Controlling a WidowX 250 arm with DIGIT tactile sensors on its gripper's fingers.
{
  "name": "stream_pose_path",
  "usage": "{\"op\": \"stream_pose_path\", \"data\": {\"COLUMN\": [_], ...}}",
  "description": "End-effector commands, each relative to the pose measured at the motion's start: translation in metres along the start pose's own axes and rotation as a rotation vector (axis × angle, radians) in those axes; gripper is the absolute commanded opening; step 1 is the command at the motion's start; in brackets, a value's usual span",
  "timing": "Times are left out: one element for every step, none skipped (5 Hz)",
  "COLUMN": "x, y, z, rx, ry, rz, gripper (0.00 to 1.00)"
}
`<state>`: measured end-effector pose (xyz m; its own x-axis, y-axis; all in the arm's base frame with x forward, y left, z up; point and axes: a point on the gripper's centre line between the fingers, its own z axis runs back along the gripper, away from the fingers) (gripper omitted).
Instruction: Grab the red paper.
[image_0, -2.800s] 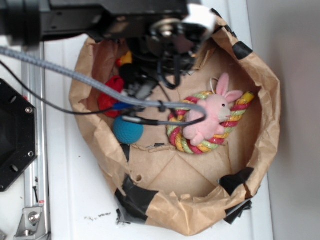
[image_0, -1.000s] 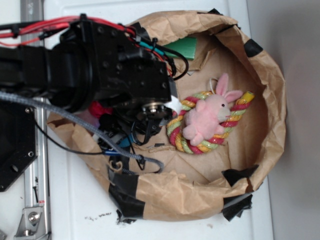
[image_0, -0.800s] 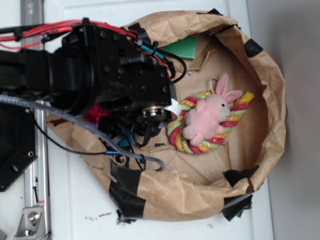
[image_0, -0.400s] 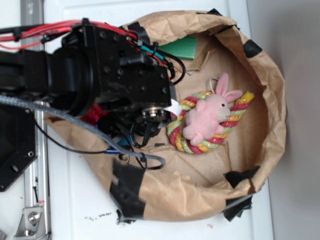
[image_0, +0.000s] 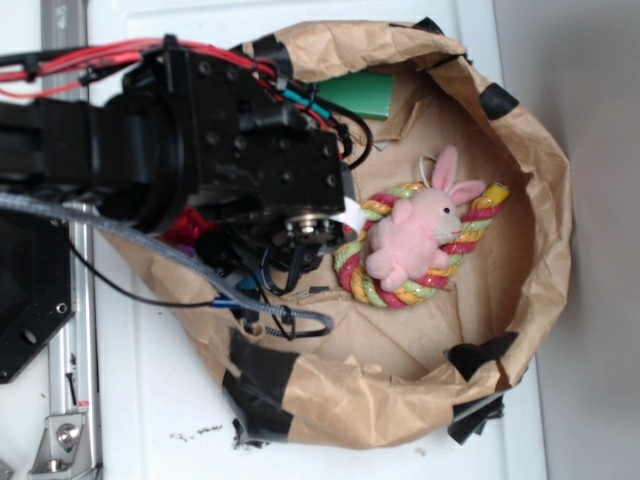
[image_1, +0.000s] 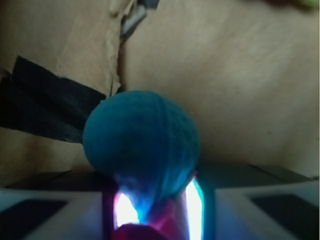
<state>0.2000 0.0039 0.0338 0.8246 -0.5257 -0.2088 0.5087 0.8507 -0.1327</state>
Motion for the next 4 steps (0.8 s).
{"op": "stream_pose_path", "data": {"x": [0.035, 0.045, 0.045, 0.041], "y": [-0.005, -0.003, 0.002, 0.004], "z": [0.126, 0.161, 0.145, 0.133], "rx": [-0.005, -0.010, -0.016, -0.010], "ry": [-0.276, -0.298, -0.274, -0.258], "rz": [0.079, 0.119, 0.136, 0.165], "gripper": [0.00, 0.13, 1.00, 1.00]}}
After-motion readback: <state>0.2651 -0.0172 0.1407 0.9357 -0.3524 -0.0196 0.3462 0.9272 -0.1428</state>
